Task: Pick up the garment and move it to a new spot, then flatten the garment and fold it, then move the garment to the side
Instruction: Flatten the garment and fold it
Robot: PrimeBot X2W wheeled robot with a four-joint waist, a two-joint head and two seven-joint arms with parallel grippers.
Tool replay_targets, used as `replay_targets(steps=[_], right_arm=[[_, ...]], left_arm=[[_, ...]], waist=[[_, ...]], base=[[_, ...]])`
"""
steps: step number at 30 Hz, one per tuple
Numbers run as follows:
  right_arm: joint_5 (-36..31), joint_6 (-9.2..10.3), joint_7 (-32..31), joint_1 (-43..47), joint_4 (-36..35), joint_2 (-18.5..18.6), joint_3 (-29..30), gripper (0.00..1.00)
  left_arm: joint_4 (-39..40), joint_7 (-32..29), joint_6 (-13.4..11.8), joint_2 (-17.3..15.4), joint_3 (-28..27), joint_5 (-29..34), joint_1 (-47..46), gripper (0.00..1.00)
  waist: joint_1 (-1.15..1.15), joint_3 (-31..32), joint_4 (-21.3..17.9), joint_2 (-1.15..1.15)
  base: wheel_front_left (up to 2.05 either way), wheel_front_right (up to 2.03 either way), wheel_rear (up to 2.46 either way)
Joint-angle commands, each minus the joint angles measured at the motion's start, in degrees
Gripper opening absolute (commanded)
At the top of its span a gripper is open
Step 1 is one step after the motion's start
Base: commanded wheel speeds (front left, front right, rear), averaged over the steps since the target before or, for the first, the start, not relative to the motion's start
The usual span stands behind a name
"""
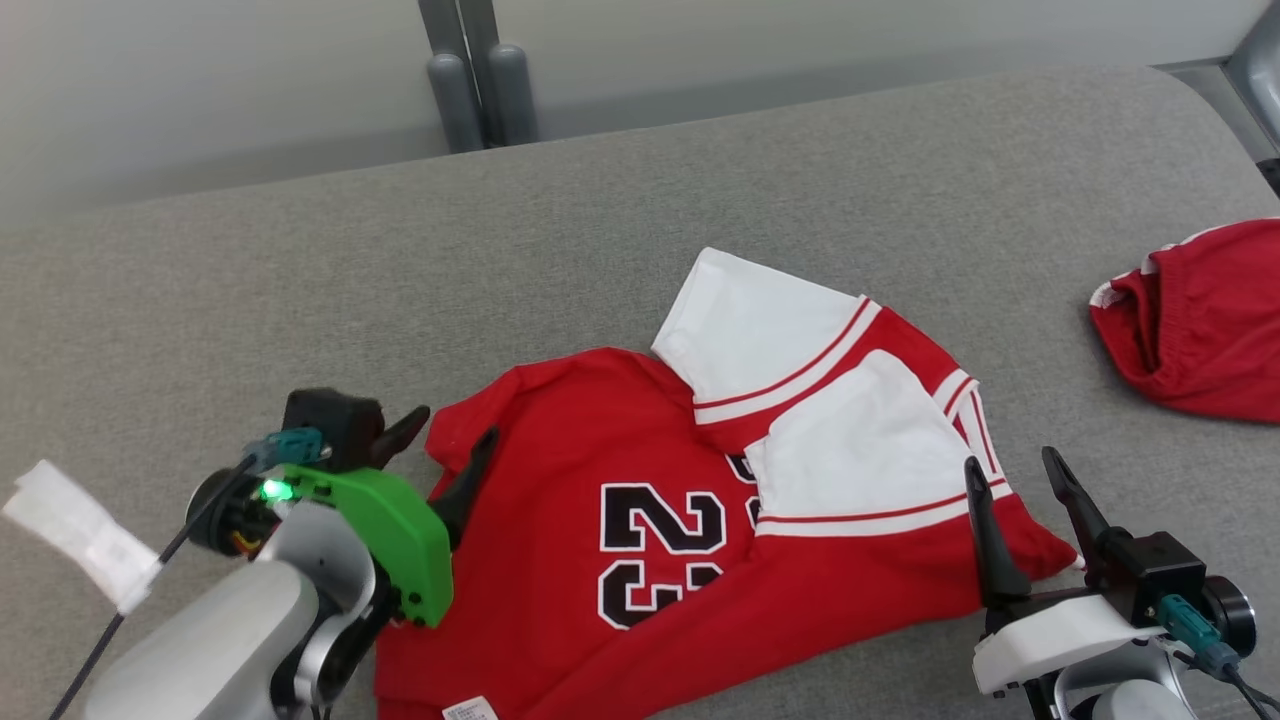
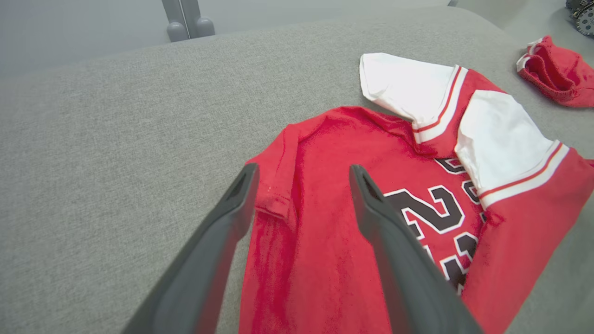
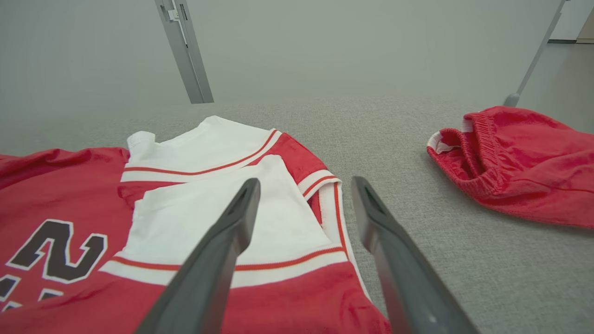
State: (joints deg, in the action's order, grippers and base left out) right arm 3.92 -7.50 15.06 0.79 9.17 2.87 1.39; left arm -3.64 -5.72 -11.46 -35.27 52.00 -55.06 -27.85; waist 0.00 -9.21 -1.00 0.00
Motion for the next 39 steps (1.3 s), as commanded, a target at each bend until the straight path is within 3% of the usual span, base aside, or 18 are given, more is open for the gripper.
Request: replay_targets(steps=[1, 3, 7, 15, 16, 18, 19, 22, 26, 29, 37, 38, 39], right_arm=[[0.62, 0.02, 0.16, -0.92, 0.03, 0.08, -0.23, 1.0], [0.83, 0.02, 0.16, -1.36, 0.15, 0.08, -0.72, 1.0], [1.29, 0.02, 0.16, -1.18, 0.83, 0.04, -2.59, 1.0], [2.42, 0.02, 0.16, -1.31, 1.24, 0.05, -4.4, 1.0], [2.43, 0.02, 0.16, -1.2, 1.25, 0.05, -4.31, 1.0], [2.43, 0.02, 0.16, -0.83, 1.17, 0.06, -3.83, 1.0], [2.43, 0.02, 0.16, -0.74, 1.1, 0.06, -3.72, 1.0], [2.33, 0.02, 0.16, -0.44, 0.82, 0.05, -3.23, 1.0], [2.31, 0.02, 0.16, -0.51, 0.64, 0.04, -3.48, 1.0], [1.69, 0.02, 0.16, -1.18, 0.92, 0.06, -4.31, 1.0], [0.36, 0.02, 0.16, -1.82, 1.61, 0.06, -5.59, 1.0], [0.57, 0.02, 0.16, -1.58, 1.75, 0.05, -5.5, 1.0], [0.66, 0.02, 0.16, -1.4, 1.75, 0.05, -5.45, 1.0]], left_arm=[[-3.96, -0.97, 0.75, 1.38, 1.09, 2.46, -3.36, 1.0], [-9.9, -2.22, 2.12, 4.74, 2.38, 3.62, -6.91, 1.0], [-21.97, -5.47, 5.06, 8.46, 5.09, 4.63, -11.49, 1.0], [-39.02, -7.91, 7.76, 11.85, 7.29, 5.48, -14.52, 1.0], [-40.0, -9.22, 9.07, 12.23, 7.86, 5.0, -14.26, 0.0], [-41.33, -12.33, 13.2, 14.01, 8.39, 2.25, -12.78, 0.0], [-41.48, -11.91, 13.84, 14.4, 7.87, 1.91, -13.14, 0.0], [-42.69, -5.92, 11.47, 14.39, 5.1, 2.56, -16.91, 0.0], [-46.02, 3.17, 5.81, 14.7, 1.28, 3.97, -21.47, 0.0], [-49.36, 7.17, 3.31, 14.74, 0.05, 4.49, -23.47, 0.0], [-59.59, 14.85, -2.41, 11.0, -2.29, 6.22, -28.36, 0.0], [-60.39, 16.15, -2.49, 10.79, -3.14, 5.53, -28.55, 0.02], [-60.99, 16.87, -2.39, 10.57, -3.59, 5.23, -28.59, 0.39]], waist=[[0.0, -1.95, -3.04, 0.0], [0.0, -2.43, -4.65, 0.0], [0.0, -2.84, -7.69, 0.0], [0.0, -3.4, -12.37, 0.0], [0.0, -3.38, -12.61, 0.0], [0.0, -3.31, -12.87, 0.0], [0.0, -3.33, -12.92, 0.0], [0.0, -3.62, -12.55, 0.0], [0.0, -4.06, -12.03, 0.0], [0.0, -4.01, -12.44, 0.0], [0.0, -4.23, -15.73, 0.0], [0.0, -4.34, -16.11, 0.0], [0.0, -4.39, -16.35, 0.0]], base=[[0.0, 0.0, 0.0], [0.0, 0.0, 0.0], [0.0, 0.0, 0.0], [0.0, 0.0, 0.0], [0.0, 0.0, 0.0], [0.0, 0.0, 0.0], [0.0, 0.0, 0.0], [0.0, 0.0, 0.0], [0.0, 0.0, 0.0], [0.0, 0.0, 0.0], [0.0, 0.0, 0.0], [0.0, 0.0, 0.0], [0.0, 0.0, 0.0]])
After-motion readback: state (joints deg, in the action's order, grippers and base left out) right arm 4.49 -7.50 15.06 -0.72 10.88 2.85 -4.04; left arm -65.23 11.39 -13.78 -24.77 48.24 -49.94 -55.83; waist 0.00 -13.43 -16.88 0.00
